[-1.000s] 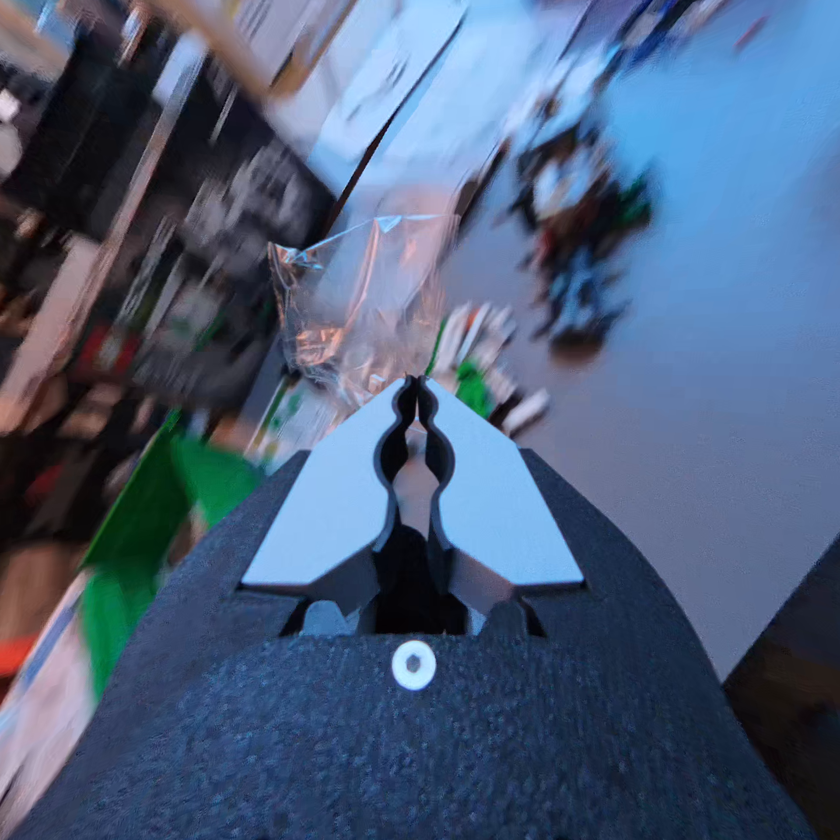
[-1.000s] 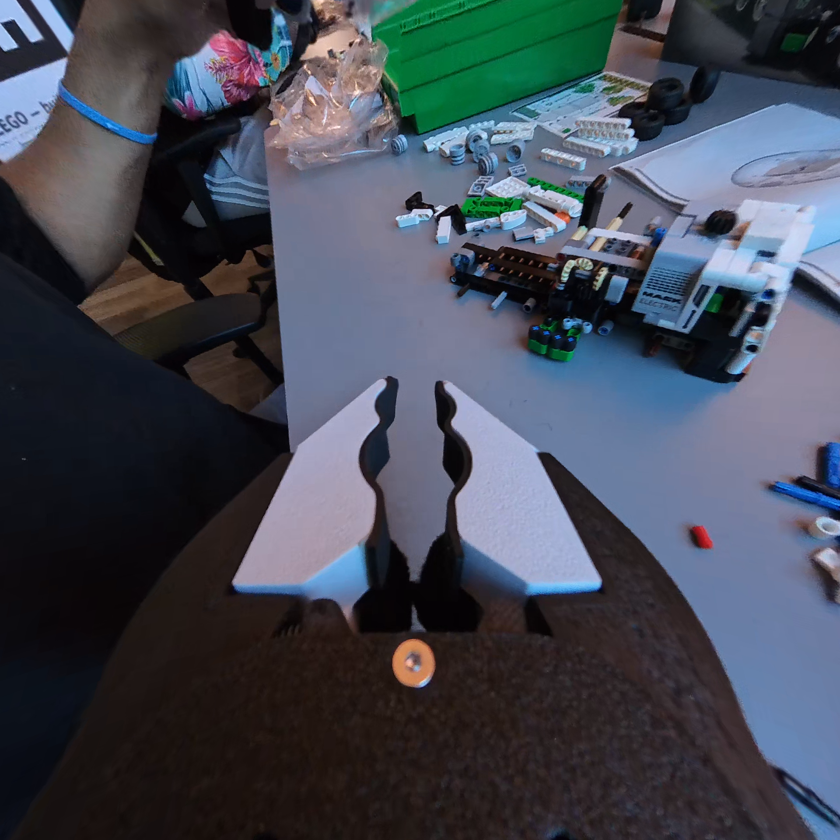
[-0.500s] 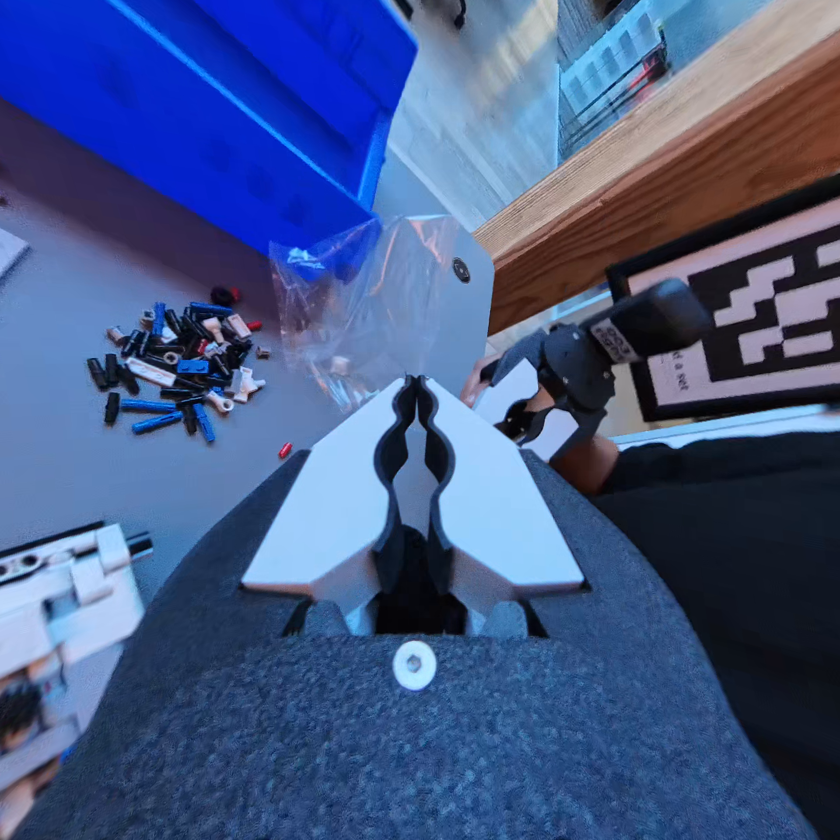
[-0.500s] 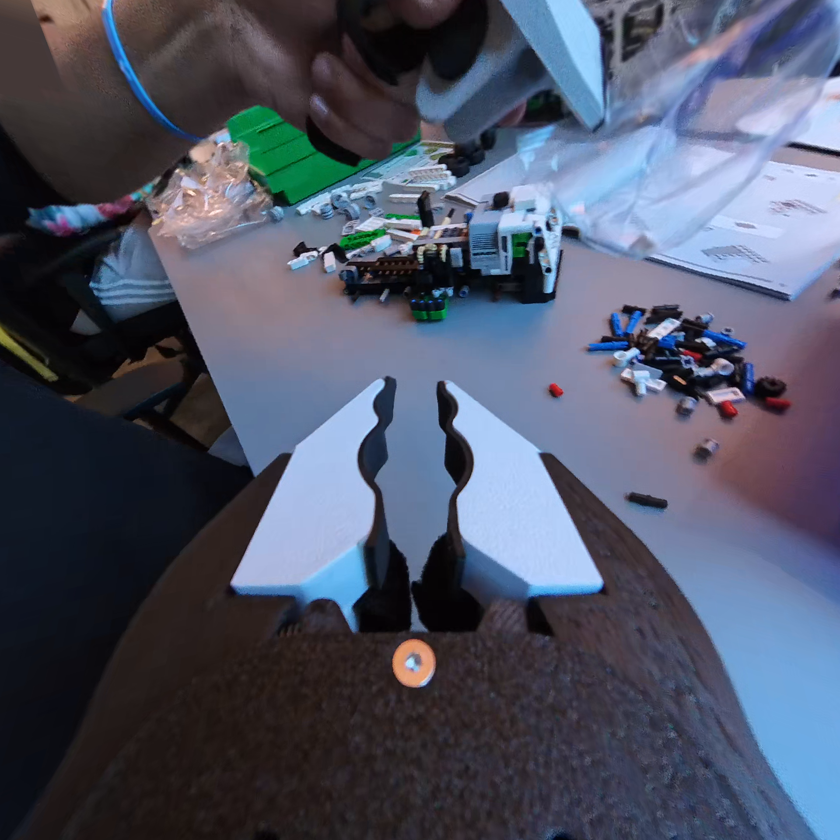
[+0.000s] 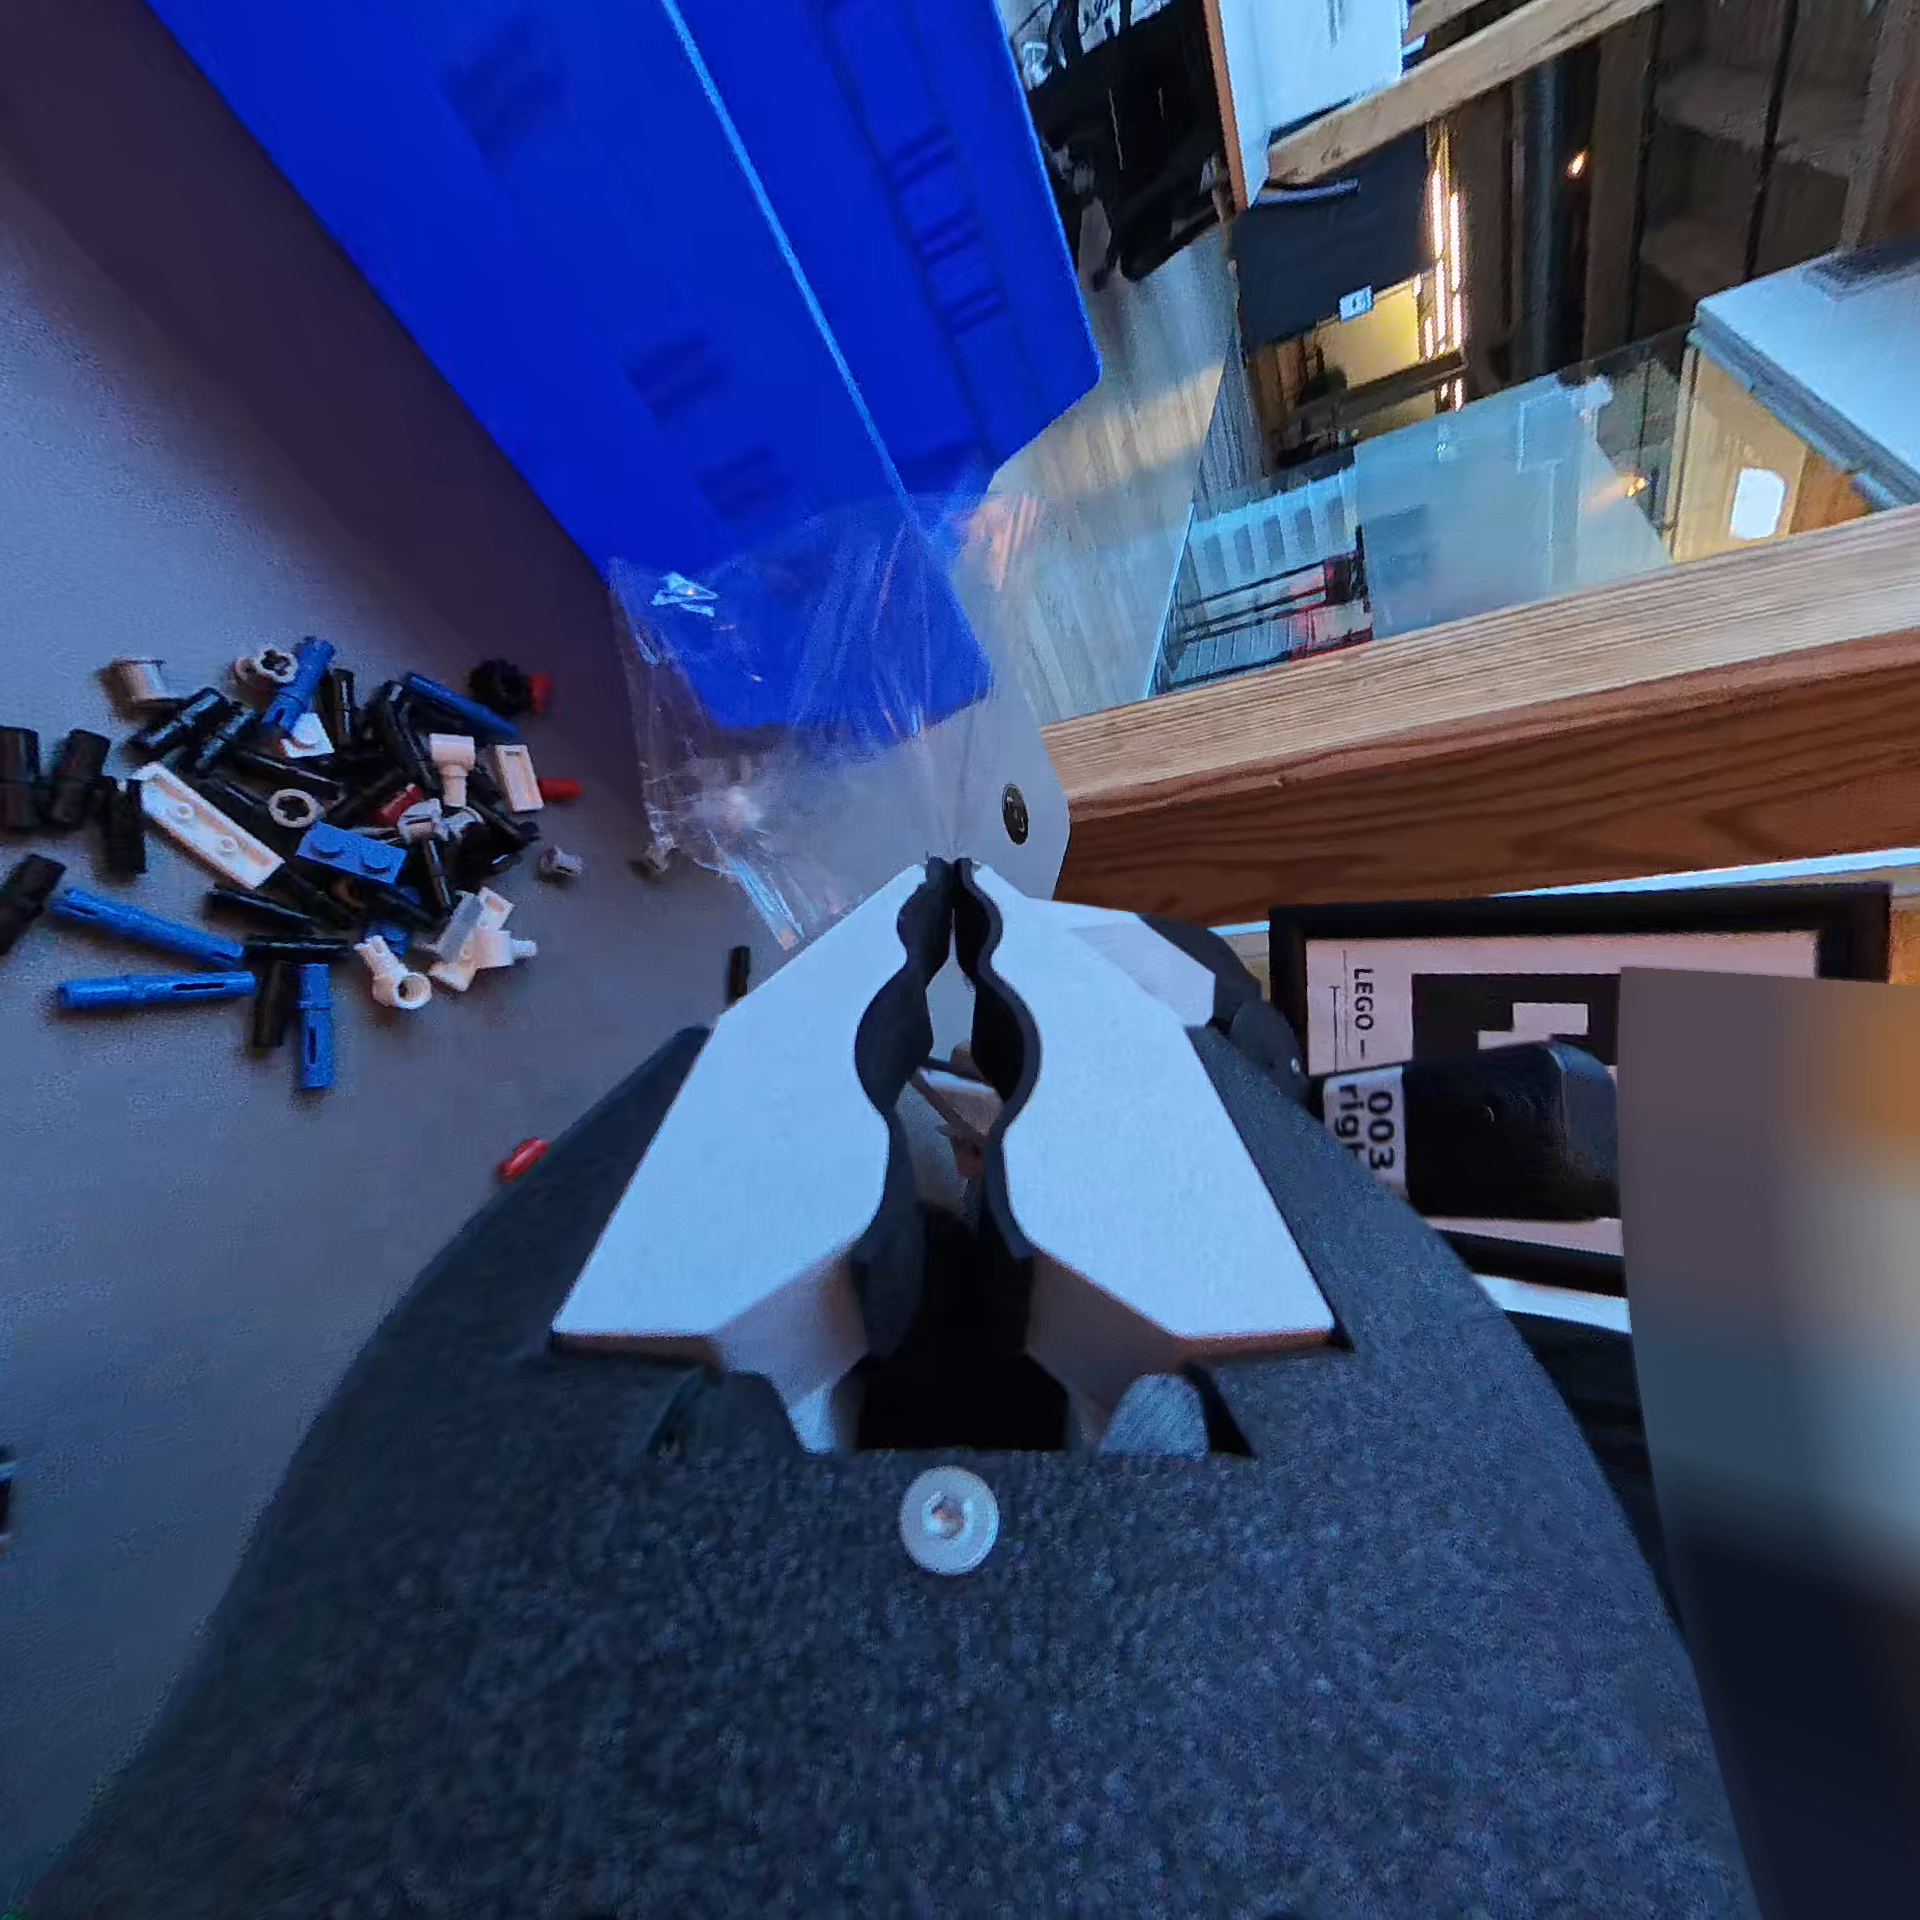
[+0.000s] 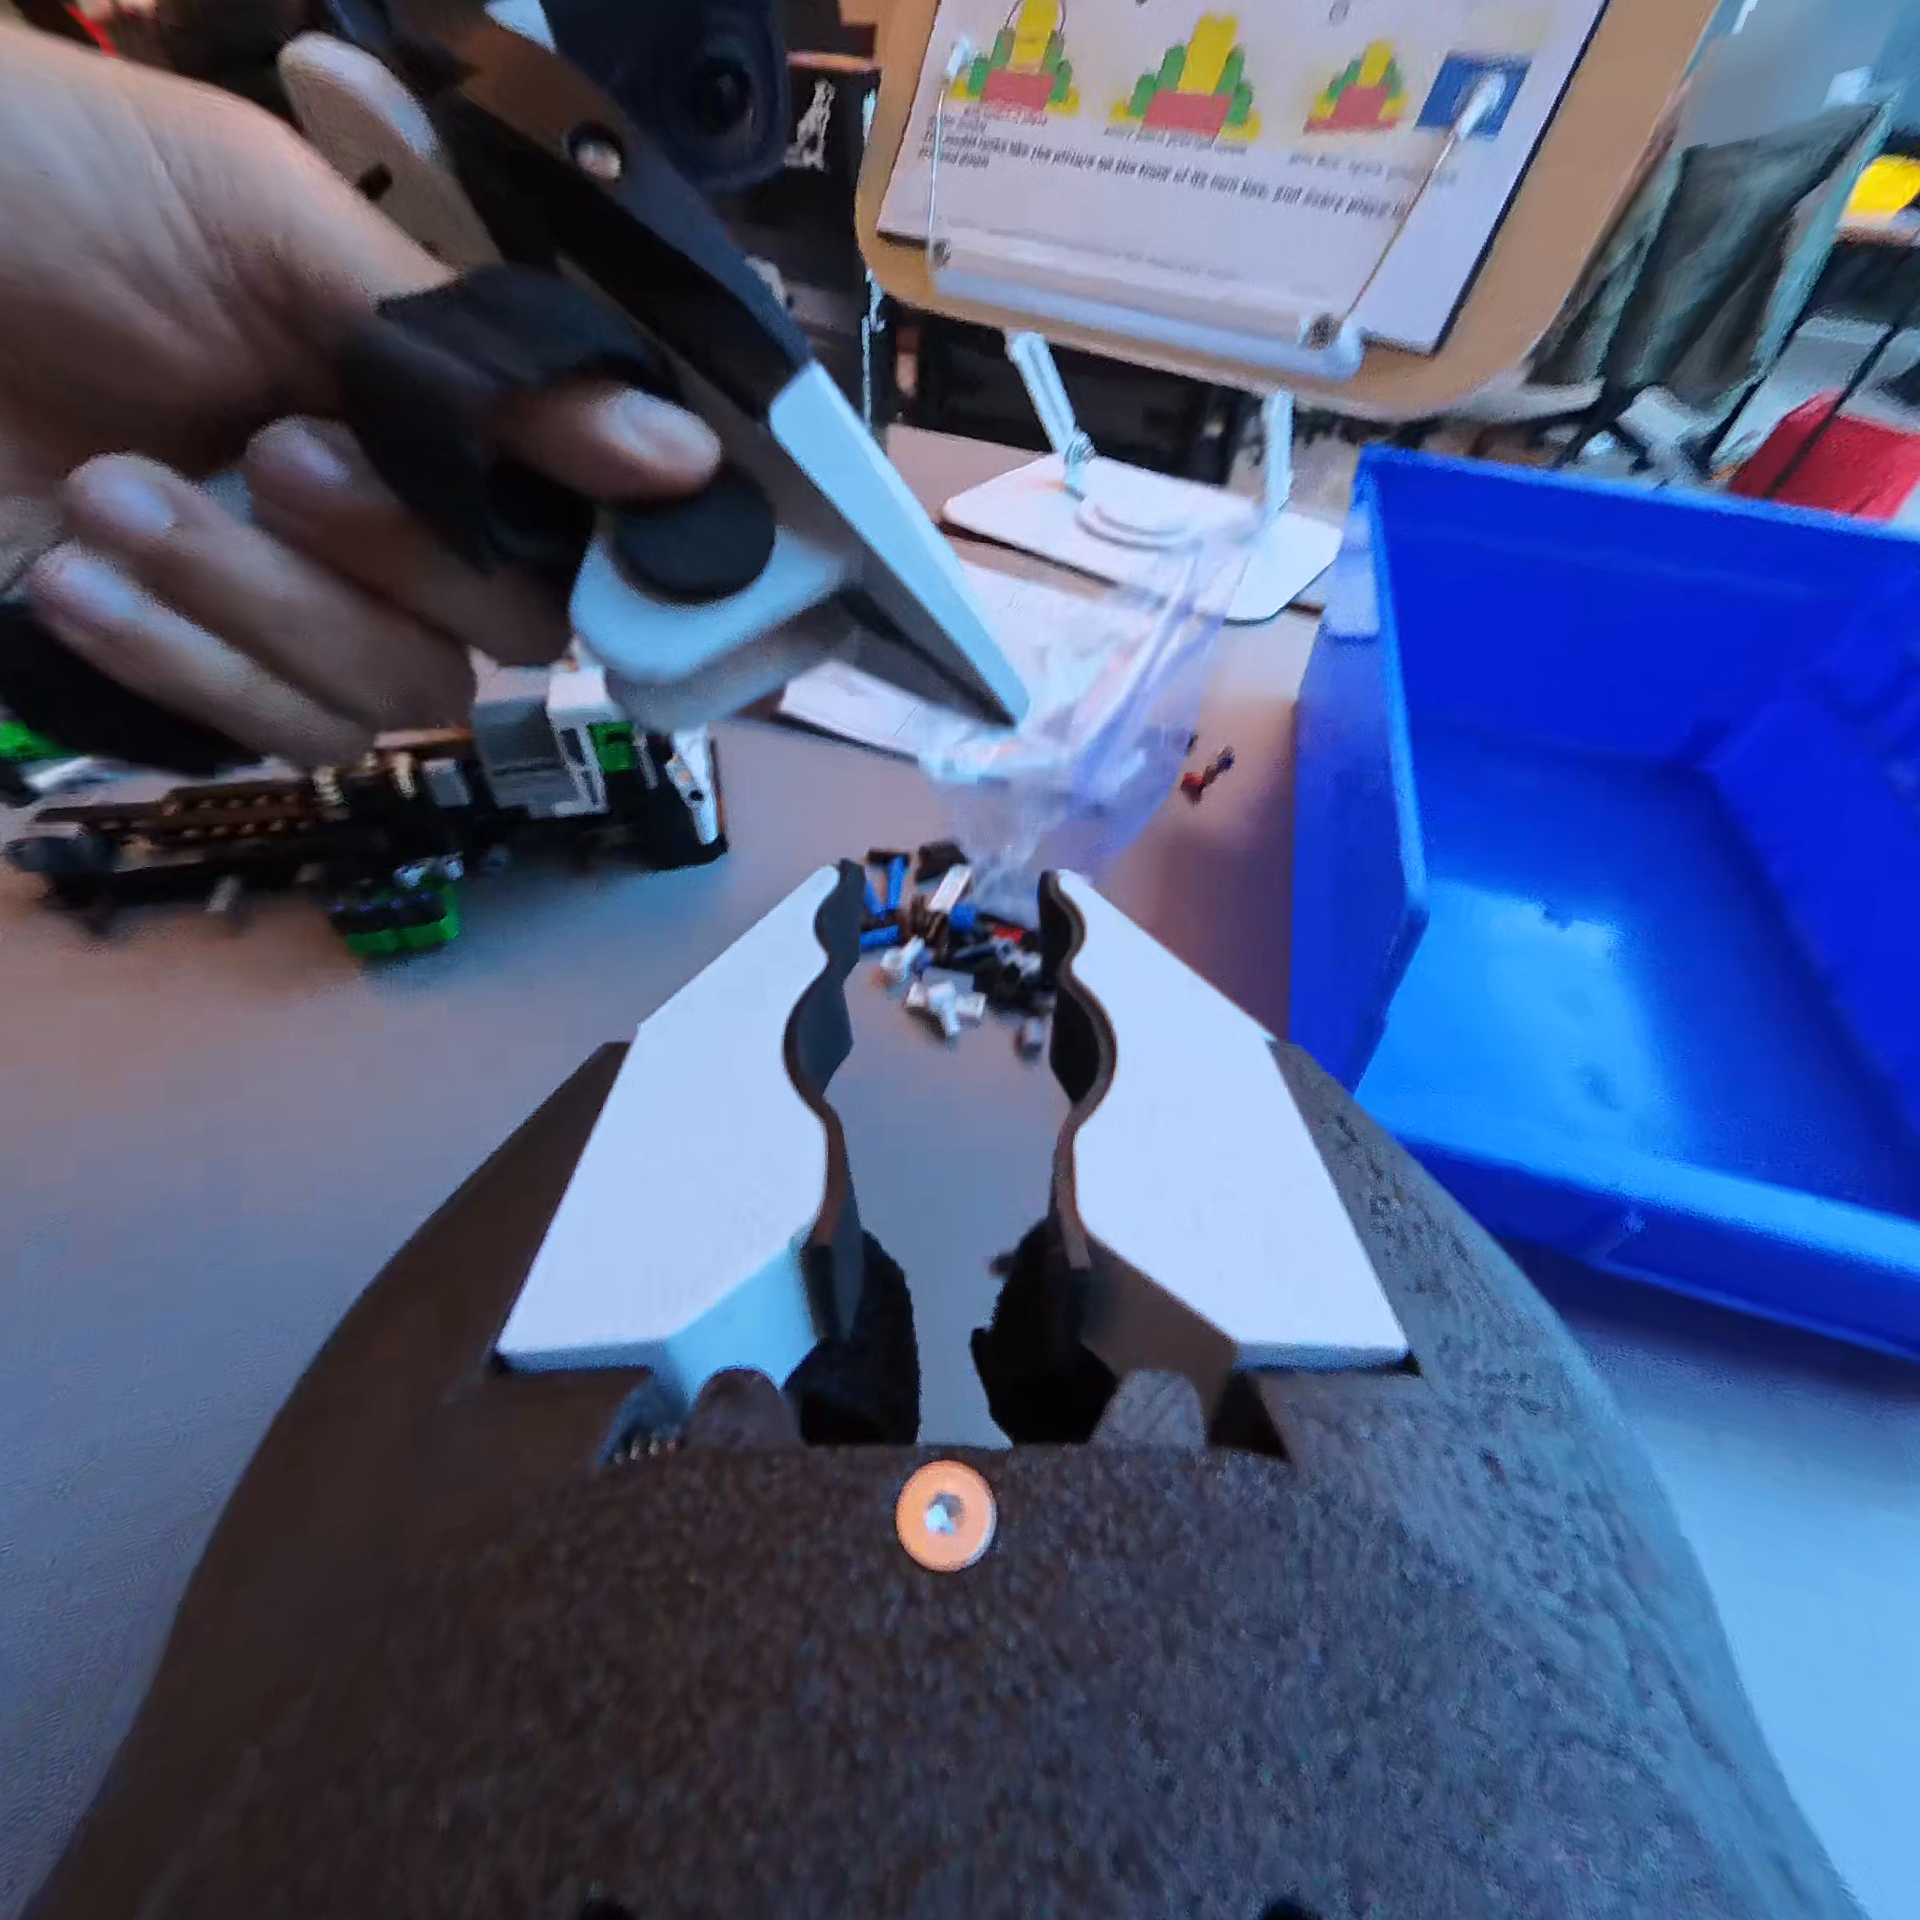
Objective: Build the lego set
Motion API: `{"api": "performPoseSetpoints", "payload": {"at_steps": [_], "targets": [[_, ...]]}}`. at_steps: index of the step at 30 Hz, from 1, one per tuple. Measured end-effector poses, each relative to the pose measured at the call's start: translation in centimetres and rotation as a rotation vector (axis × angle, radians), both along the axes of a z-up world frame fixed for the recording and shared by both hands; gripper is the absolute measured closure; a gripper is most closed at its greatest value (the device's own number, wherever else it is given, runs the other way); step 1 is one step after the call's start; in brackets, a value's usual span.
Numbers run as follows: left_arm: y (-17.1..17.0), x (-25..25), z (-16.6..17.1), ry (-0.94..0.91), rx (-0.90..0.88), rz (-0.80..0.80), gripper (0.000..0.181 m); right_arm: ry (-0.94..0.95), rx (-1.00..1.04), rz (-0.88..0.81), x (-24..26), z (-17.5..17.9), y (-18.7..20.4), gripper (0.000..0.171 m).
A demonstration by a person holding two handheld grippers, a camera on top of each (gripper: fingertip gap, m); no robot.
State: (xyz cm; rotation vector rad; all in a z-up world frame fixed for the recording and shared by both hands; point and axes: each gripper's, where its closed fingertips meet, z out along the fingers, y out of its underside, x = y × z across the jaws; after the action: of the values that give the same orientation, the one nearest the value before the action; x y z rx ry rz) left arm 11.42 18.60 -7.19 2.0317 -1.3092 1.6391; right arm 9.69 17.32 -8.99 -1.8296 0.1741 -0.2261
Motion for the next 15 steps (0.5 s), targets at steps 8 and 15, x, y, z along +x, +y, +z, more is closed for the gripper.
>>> {"api": "performPoseSetpoints", "payload": {"at_steps": [8,15], "targets": [[0.8,-0.3,-0.2,-0.059,0.037,0.056,0.181,-0.158,-0.098,0.030,1.0,0.8,1.8,0.171],[1.2,-0.8,0.4,-0.140,0.112,0.031,0.181,-0.197,-0.197,0.169,0.1,1.4,2.6,0.171]]}}
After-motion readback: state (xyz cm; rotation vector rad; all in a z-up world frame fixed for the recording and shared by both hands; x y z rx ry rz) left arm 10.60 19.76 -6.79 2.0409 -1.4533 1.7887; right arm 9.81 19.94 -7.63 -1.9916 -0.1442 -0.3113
